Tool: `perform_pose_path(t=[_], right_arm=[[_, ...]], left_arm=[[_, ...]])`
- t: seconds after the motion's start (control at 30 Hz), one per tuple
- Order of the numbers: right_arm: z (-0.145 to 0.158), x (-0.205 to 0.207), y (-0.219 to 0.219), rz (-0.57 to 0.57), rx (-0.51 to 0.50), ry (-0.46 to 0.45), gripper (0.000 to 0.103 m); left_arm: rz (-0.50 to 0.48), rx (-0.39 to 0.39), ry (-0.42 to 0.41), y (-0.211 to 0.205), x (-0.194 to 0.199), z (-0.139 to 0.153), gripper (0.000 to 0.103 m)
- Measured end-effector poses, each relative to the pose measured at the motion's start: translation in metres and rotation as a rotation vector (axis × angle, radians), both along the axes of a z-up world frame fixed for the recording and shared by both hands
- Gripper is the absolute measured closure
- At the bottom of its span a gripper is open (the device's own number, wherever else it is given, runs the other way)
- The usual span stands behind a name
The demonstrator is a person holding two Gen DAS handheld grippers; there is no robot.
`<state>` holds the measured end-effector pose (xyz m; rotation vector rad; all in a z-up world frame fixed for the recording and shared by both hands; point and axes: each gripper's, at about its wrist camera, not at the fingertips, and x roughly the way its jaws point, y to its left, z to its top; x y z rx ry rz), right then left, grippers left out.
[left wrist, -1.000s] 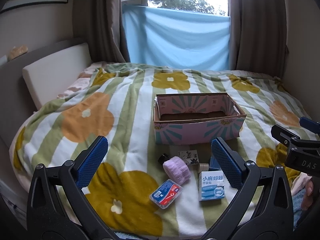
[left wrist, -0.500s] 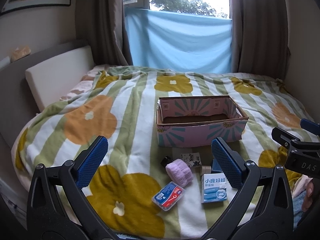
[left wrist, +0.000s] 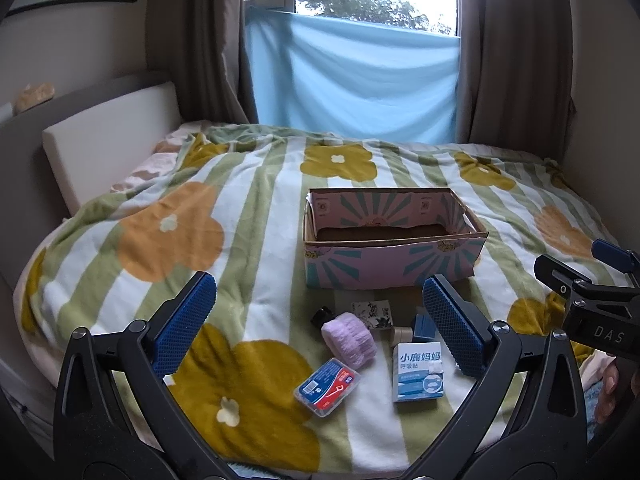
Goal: Organize objects
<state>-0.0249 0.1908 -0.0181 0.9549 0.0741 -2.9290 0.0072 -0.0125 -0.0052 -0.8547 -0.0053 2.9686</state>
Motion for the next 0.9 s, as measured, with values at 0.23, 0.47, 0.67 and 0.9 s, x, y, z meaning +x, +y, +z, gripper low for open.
perform_pose_path(t=[0.23,0.47,0.67,0.9], right_arm=[[0.0001,0.0003,-0.0002,-0.001,-0.001,0.001,0.0],[-0.0004,0.0001,-0.0005,-0.001,-0.001,0.0,0.0],[-0.0001,0.0002,-0.0004,-0.001,-0.001,0.001,0.0],[0.0001,0.0,-0.0003,-0.002,-0.001,0.001,0.0]], left_arm=[[0.002,-0.007,-0.004,-0.001,0.0004,-0.0002,0.0],[0.003,-0.009,-0.004,-0.0011,0.0003,-0.001,0.0],[0.003,-0.01,-0.003,-0.0019,0.0005,-0.0015,0.0],[0.003,-0.01,-0.003,-0.0014,0.0007,-0.0011,0.0]])
